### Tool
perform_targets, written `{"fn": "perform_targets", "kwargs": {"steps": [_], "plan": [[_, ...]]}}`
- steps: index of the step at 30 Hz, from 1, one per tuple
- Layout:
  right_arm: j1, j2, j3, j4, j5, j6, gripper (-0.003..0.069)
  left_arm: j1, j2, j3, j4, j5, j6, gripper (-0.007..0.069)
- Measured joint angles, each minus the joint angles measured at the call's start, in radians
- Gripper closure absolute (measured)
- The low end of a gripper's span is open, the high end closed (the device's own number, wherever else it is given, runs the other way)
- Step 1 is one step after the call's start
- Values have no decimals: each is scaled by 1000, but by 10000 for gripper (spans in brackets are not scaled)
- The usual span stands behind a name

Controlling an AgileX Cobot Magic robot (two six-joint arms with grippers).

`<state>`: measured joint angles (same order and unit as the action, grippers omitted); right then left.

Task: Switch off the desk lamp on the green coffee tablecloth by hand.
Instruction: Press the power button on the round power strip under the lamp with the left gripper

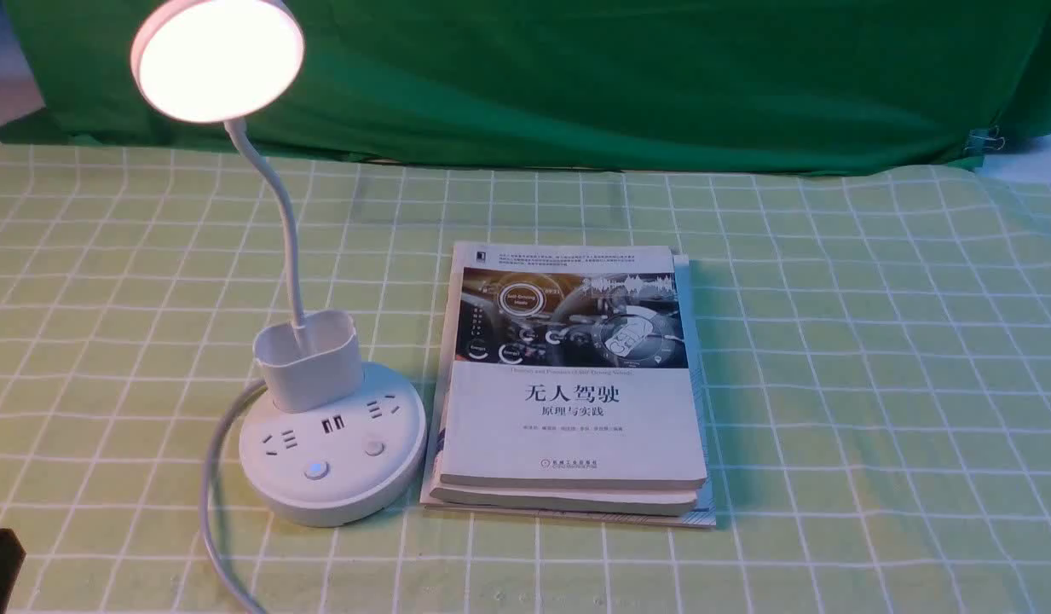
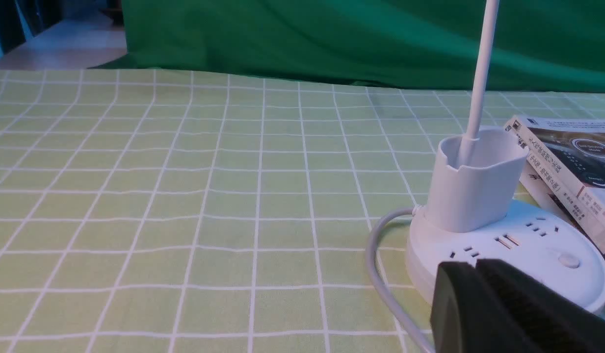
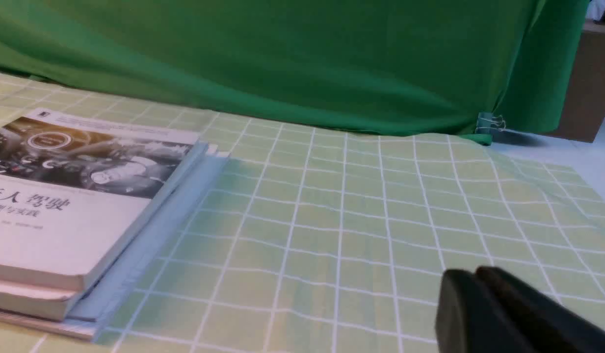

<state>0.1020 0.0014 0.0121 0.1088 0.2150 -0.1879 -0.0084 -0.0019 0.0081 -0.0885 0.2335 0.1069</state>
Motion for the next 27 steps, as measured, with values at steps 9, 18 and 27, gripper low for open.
{"fn": "perform_targets", "kwargs": {"steps": [9,18,27], "plan": [[0,0,0,0,0,0,629,0,0,0,0,0,0,620],[0,0,0,0,0,0,629,0,0,0,-37,-65,-45,620],[0,0,0,0,0,0,629,0,0,0,-292,-330,-272,620]]}}
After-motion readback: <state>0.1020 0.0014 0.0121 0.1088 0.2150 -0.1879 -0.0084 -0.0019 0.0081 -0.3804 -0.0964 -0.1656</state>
